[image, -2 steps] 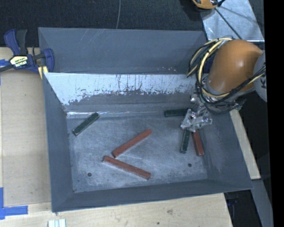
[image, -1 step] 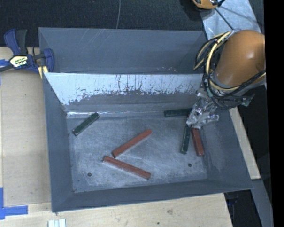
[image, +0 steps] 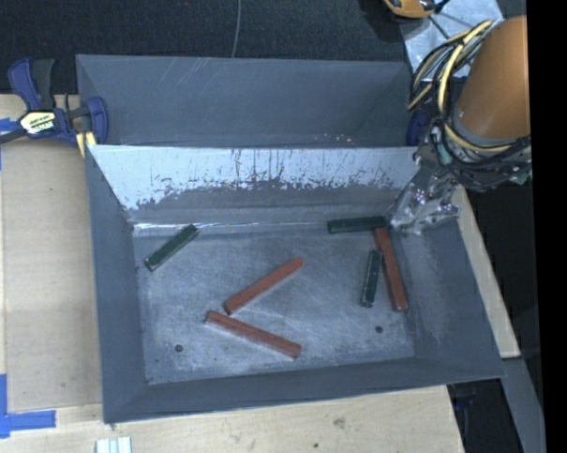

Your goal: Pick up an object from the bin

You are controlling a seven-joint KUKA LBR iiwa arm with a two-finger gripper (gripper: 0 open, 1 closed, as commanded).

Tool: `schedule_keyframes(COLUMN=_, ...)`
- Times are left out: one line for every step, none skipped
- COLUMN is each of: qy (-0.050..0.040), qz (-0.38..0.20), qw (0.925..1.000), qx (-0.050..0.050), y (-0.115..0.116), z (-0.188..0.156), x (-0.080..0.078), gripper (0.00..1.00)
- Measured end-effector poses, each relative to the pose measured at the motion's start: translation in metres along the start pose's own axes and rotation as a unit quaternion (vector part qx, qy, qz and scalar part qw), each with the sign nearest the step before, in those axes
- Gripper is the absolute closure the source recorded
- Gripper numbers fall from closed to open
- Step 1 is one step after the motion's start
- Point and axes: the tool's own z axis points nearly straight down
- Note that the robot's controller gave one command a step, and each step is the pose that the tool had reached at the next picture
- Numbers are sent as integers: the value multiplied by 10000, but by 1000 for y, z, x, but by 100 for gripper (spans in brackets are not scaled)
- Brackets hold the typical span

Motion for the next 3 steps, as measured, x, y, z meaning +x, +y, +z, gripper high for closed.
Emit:
schedule_keyframes(qy=-4, qz=168, qw=9999, qx=11, y=14, z=-11, x=4, gripper=0)
schedule_keyframes(qy=-3, qz=203, qw=9998, qx=5, y=17, z=-5, x=5, gripper=0)
schedule_keyframes(qy=-11, qz=260, qw=9996, qx=53, y=14, z=1, x=3, gripper=0)
